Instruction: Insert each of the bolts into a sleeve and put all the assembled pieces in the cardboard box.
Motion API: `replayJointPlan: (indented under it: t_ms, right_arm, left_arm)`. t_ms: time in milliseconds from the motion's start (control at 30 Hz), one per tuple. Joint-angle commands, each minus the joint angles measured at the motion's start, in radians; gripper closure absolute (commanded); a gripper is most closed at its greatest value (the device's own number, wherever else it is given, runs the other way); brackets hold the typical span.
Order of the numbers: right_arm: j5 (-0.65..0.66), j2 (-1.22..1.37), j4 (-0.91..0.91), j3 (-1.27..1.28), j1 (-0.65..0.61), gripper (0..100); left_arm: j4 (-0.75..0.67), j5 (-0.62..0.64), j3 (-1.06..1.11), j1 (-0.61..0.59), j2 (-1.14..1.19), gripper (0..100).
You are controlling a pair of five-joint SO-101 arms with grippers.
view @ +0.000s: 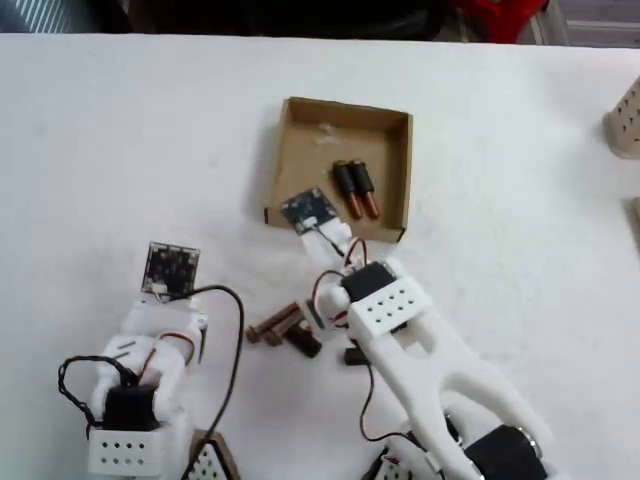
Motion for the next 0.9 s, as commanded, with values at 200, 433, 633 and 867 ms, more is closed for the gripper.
replayJointPlan:
  t_ms: [200, 433, 633, 867]
  right_arm:
    - [0.101, 0.220, -0.062, -0.086, 0.021, 83.5]
    - [0.129, 0.364, -0.067, -0.207, 0.128, 84.7]
    - [0.183, 0.409, -0.065, -0.249, 0.131, 84.7]
    - [0.184, 0.415, -0.065, -0.236, 0.136, 84.7]
  left_arm:
    - [0.006, -0.008, 0.002, -0.005, -0.008, 98]
    - [0.006, -0.008, 0.002, -0.005, -0.008, 98]
    - [0.006, -0.008, 0.002, -0.005, -0.008, 98]
    - [0.006, -0.008, 0.002, -0.005, -0.008, 98]
